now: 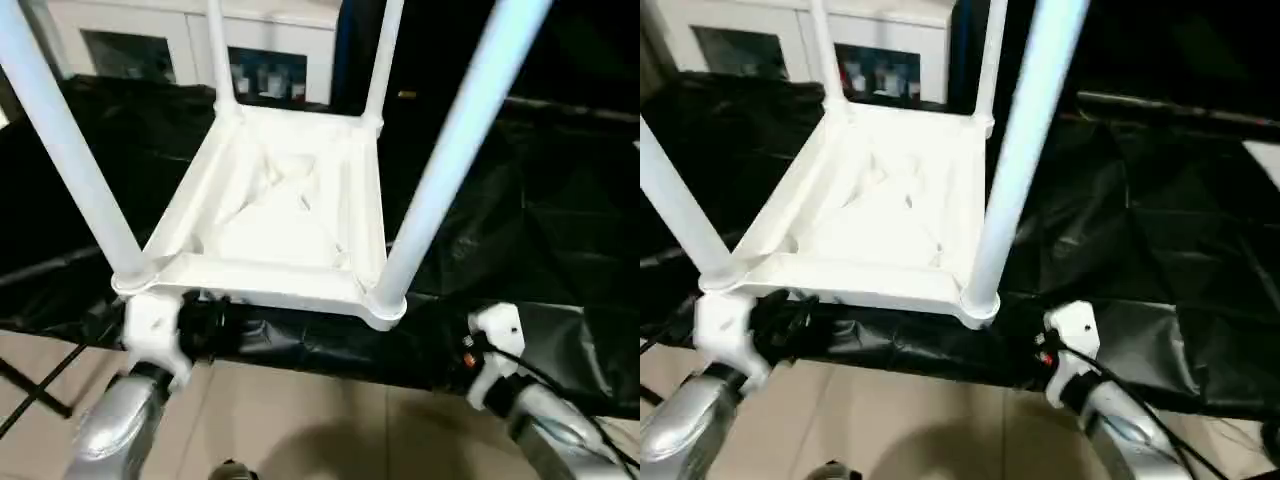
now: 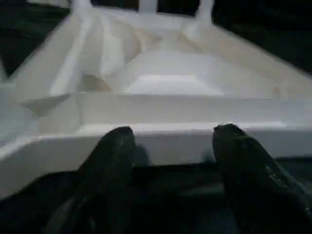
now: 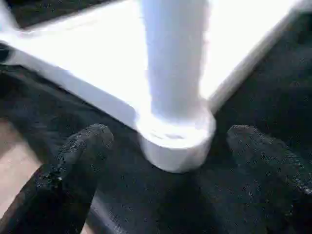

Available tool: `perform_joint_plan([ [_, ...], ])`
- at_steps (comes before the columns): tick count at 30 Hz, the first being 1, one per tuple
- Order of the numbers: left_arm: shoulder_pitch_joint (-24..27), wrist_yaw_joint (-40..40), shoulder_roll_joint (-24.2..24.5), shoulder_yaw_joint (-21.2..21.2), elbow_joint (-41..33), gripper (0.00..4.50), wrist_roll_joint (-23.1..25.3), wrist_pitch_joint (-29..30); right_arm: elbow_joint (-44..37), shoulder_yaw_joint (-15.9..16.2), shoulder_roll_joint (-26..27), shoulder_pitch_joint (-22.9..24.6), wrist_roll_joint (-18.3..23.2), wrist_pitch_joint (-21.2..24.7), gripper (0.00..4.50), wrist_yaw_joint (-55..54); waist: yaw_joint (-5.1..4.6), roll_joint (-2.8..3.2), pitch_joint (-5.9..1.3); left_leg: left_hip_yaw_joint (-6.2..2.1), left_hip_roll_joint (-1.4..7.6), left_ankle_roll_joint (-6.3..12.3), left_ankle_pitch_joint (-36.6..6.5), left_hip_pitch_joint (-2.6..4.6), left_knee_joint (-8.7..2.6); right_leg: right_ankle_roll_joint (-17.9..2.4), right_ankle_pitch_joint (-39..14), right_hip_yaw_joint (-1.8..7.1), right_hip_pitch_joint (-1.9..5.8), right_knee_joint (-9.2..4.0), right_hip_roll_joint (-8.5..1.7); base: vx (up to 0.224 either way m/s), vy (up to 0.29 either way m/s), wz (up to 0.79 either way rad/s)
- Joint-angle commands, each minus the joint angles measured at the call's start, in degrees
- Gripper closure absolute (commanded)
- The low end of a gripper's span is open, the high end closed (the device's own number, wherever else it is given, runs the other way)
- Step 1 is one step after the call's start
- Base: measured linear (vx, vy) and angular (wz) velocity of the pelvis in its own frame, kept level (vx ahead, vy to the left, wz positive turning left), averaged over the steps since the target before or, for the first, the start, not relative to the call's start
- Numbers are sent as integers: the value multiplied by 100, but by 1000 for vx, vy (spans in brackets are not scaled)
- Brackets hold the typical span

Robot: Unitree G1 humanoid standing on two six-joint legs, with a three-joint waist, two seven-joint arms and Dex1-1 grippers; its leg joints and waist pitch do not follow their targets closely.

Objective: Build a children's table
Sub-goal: Flip table

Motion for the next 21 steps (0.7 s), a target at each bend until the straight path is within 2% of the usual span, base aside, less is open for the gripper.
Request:
perform_joint_plan([
  [1,262,-225,135,353,-362,152,-363,26,-221,-159,-248,26,385,102,25,598,3,50,-129,-21,83,-15,-2435,65,-582,-557,-1744,213,47,-613,-257,0,0,0],
  [3,364,-292,207,450,-432,127,-430,21,-295,-162,-345,-3,546,173,25,762,10,42,-149,-7,70,6,-2321,81,-565,-499,-1692,234,39,-618,-252,0,0,0],
  [4,423,-242,288,653,-483,127,-474,67,-348,-171,-460,-150,754,314,25,945,17,46,-156,-6,75,14,-2238,87,-562,-491,-1533,240,40,-612,-248,0,0,0],
  [5,423,-242,288,653,-483,120,-474,67,-348,-171,-460,-150,754,314,25,945,23,41,-160,-7,76,19,-2151,83,-567,-490,-1380,239,49,-592,-235,0,0,0],
  [6,413,-176,309,827,-469,120,-527,69,-380,-134,-502,-234,826,387,25,1027,23,41,-160,-7,76,19,-2151,83,-567,-490,-1380,239,49,-592,-235,0,0,0],
  [7,367,-4,340,1031,-403,91,-510,75,-381,-85,-564,-329,915,474,25,1174,51,68,-174,-3,74,-2,-2049,100,-559,-525,-1165,245,47,-574,-241,0,0,0],
  [8,332,120,366,1184,-310,91,-476,45,-339,9,-593,-384,883,453,25,1281,46,112,-182,-4,69,-17,-2053,103,-552,-551,-1076,242,52,-560,-229,0,0,0],
  [9,319,206,391,1282,-259,85,-471,42,-294,75,-619,-418,854,420,25,1370,46,64,-186,8,63,-4,-1979,97,-539,-558,-945,240,66,-561,-228,0,0,0],
  [11,220,234,528,1384,-156,84,-507,144,-243,160,-599,-453,802,398,25,1380,48,76,-190,16,58,9,-1911,99,-531,-566,-865,243,73,-552,-229,0,0,0],
  [12,73,291,618,1400,-116,49,-512,276,-250,151,-558,-452,862,416,25,1362,59,102,-199,15,45,0,-1899,109,-527,-551,-859,241,67,-550,-225,0,0,0],
  [13,-67,297,622,1387,-117,49,-604,354,-256,134,-533,-451,922,440,25,1366,81,128,-202,9,47,-24,-1941,131,-528,-567,-880,243,55,-552,-227,0,0,0],
  [15,-173,298,626,1378,-119,42,-686,416,-263,122,-523,-450,972,471,25,1378,125,131,-198,0,61,-59,-1973,139,-542,-638,-927,246,57,-545,-240,0,0,0],
  [17,-696,250,697,1270,190,12,-739,513,-287,237,-475,-387,906,443,25,1358,162,145,-204,-1,56,-85,-1967,138,-547,-653,-913,250,71,-537,-246,0,0,0],
  [18,-738,224,709,1247,244,12,-719,487,-286,250,-463,-379,897,439,25,1349,187,143,-210,13,43,-86,-1947,160,-533,-641,-908,260,50,-543,-240,0,0,0],
  [20,-951,22,773,1098,585,1,-617,304,-272,328,-377,-345,862,431,25,1288,198,148,-209,3,36,-83,-1883,136,-544,-612,-883,258,75,-539,-253,0,0,0],
  [21,-1100,-141,798,994,839,1,-623,215,-265,389,-322,-360,849,438,25,1243,187,108,-199,3,37,-91,-1874,127,-559,-577,-967,259,83,-544,-263,0,0,0],
])
